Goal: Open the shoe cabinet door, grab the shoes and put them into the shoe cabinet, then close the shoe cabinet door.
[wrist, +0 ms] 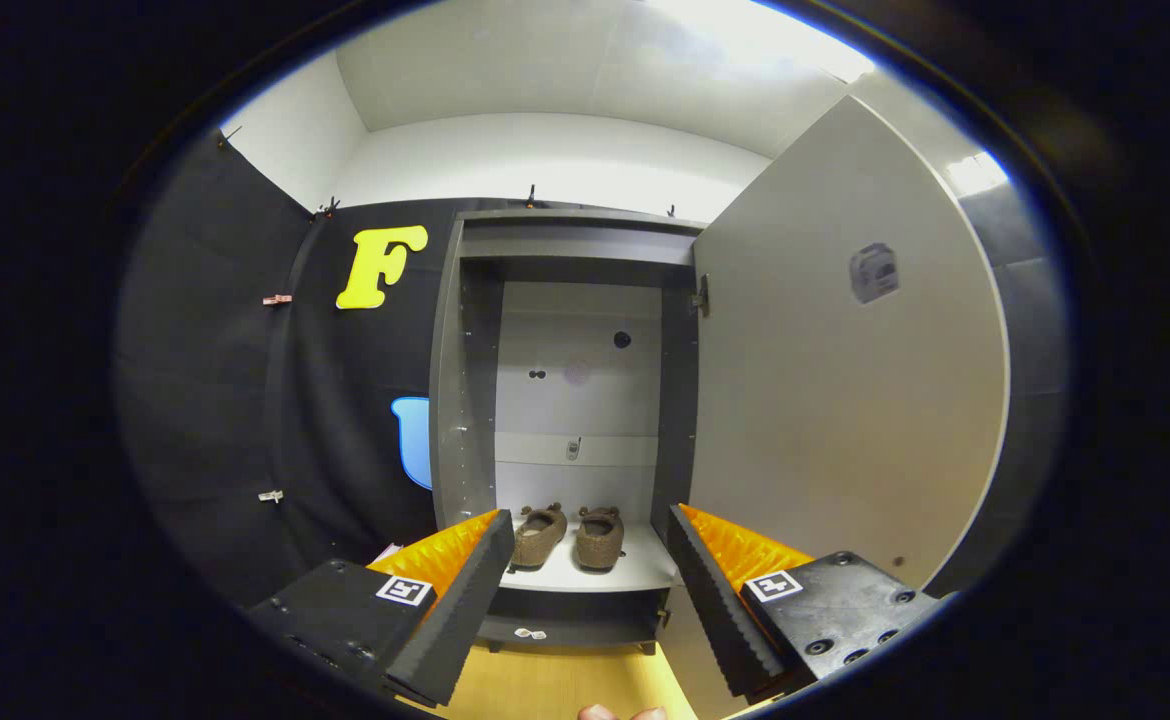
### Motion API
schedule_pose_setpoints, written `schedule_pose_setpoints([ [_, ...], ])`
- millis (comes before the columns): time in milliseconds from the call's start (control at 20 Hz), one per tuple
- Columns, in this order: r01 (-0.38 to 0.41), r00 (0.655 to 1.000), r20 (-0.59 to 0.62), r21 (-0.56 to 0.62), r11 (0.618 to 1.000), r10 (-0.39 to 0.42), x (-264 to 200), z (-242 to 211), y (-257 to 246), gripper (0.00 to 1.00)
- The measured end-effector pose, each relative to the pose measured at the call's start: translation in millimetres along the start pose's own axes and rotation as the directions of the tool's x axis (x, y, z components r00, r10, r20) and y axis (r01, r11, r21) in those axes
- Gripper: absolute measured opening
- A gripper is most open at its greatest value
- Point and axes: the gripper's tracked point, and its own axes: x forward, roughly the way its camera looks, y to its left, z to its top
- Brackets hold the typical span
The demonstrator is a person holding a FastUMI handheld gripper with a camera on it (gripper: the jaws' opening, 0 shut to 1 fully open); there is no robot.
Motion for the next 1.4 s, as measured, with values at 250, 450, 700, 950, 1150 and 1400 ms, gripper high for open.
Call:
schedule_pose_setpoints([
  [250,-0.027,0.999,-0.031,0.012,1.000,0.028,-65,9,-35,0.98],
  [450,-0.030,0.999,-0.035,0.005,1.000,0.030,-102,14,-73,0.98],
  [700,0.092,0.994,-0.061,0.102,0.991,-0.086,-136,12,-157,0.98],
  [950,0.241,0.968,-0.090,0.072,0.968,-0.235,-120,-14,-253,0.97],
  [1150,0.324,0.941,-0.133,0.085,0.942,-0.312,-82,-46,-309,0.98],
  [1400,0.277,0.953,-0.155,0.108,0.955,-0.259,-58,-58,-303,0.98],
])
